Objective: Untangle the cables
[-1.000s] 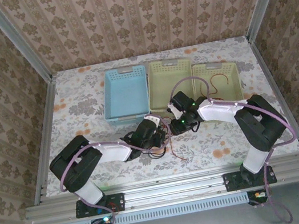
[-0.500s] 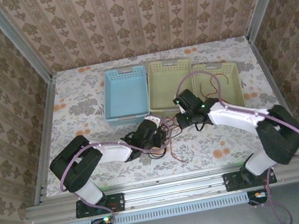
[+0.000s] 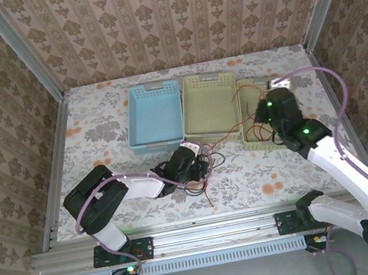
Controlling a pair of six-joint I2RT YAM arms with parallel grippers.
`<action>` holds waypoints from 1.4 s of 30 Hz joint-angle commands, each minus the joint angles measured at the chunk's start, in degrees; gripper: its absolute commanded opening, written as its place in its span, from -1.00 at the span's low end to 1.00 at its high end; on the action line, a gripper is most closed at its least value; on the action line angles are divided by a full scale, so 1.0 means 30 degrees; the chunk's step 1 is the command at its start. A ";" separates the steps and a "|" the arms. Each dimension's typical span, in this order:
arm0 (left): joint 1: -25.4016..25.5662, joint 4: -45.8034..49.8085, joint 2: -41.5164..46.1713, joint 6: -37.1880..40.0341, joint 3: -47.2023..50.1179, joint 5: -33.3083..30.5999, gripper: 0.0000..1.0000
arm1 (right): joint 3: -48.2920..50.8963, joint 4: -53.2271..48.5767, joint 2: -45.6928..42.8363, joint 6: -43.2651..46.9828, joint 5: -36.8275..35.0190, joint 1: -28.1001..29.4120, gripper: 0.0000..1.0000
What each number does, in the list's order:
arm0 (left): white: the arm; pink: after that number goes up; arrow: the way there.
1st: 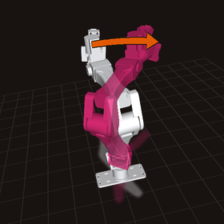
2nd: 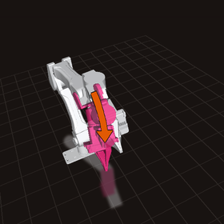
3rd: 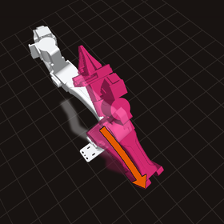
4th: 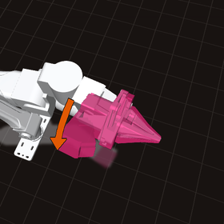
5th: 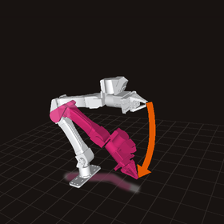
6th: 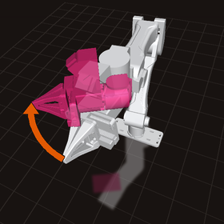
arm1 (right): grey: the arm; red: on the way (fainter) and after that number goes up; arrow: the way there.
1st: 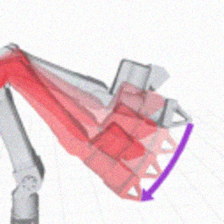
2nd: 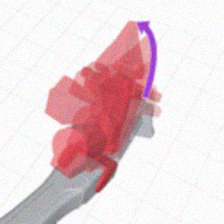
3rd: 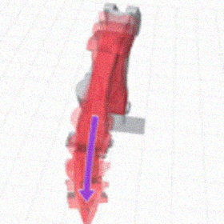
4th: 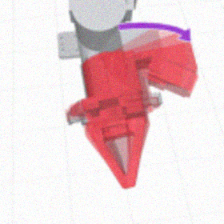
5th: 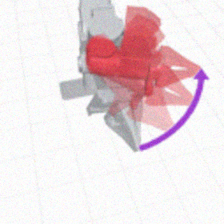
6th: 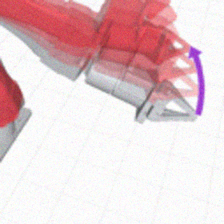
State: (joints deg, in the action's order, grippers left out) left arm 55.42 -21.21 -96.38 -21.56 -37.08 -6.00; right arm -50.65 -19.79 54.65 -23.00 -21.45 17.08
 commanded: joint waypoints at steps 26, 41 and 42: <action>0.0014 0.2110 -0.0743 -0.0287 0.0965 -0.0562 0.19 | -0.1955 0.4233 -0.3871 -0.2278 0.8149 -0.8213 -1.00; 0.0039 0.1847 -0.1053 -0.0192 0.0932 -0.0344 0.19 | -0.4096 0.6121 -0.2566 -0.4437 1.3306 -0.8177 -1.00; 0.0036 0.1867 -0.1091 -0.0195 0.0912 -0.0343 0.19 | -0.4194 0.6261 -0.2587 -0.4432 1.3392 -0.8184 -1.00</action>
State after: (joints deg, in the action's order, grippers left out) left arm 55.48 -22.39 -96.79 -21.41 -36.67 -7.25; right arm -60.71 -4.08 47.83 -35.22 16.99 -7.38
